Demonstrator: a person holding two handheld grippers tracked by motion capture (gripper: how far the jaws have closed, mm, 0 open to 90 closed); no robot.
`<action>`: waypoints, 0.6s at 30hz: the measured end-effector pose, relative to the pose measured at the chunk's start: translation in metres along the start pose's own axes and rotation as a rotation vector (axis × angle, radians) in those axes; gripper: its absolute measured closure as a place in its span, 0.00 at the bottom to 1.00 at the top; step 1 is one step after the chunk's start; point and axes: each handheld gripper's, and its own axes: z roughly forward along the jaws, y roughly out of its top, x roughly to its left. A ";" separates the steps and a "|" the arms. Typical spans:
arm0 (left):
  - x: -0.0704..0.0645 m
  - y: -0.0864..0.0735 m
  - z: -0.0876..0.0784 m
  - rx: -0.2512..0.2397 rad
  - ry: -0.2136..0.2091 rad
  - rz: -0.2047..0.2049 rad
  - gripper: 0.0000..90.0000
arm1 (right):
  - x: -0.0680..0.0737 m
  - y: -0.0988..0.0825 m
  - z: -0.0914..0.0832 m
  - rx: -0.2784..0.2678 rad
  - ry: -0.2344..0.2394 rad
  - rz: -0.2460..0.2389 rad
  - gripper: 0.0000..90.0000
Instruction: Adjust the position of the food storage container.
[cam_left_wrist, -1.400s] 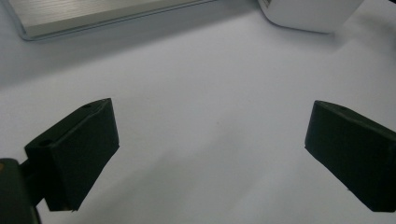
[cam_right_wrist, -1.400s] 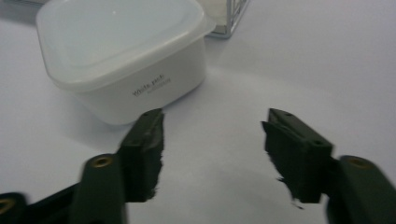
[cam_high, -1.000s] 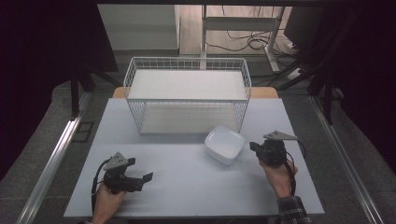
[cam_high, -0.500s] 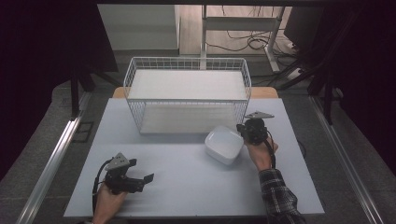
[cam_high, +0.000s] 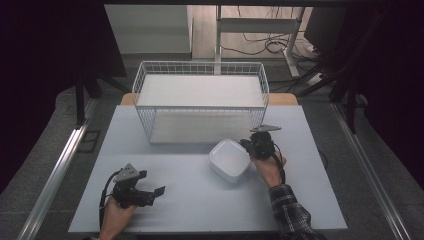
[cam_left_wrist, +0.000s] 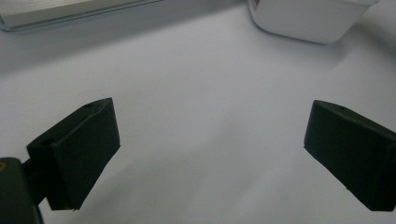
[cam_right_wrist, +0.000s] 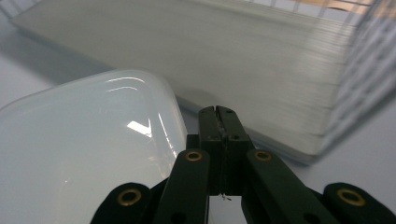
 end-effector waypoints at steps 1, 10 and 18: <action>0.000 0.000 0.000 0.001 0.001 0.001 0.03 | 0.004 0.000 0.001 0.002 0.014 -0.004 0.99; 0.003 0.002 0.000 0.020 0.015 -0.020 0.04 | 0.055 -0.001 0.012 0.020 0.172 -0.058 0.99; 0.014 0.014 -0.002 -0.012 0.011 -0.047 0.11 | 0.060 -0.005 -0.019 -0.008 0.129 -0.120 0.99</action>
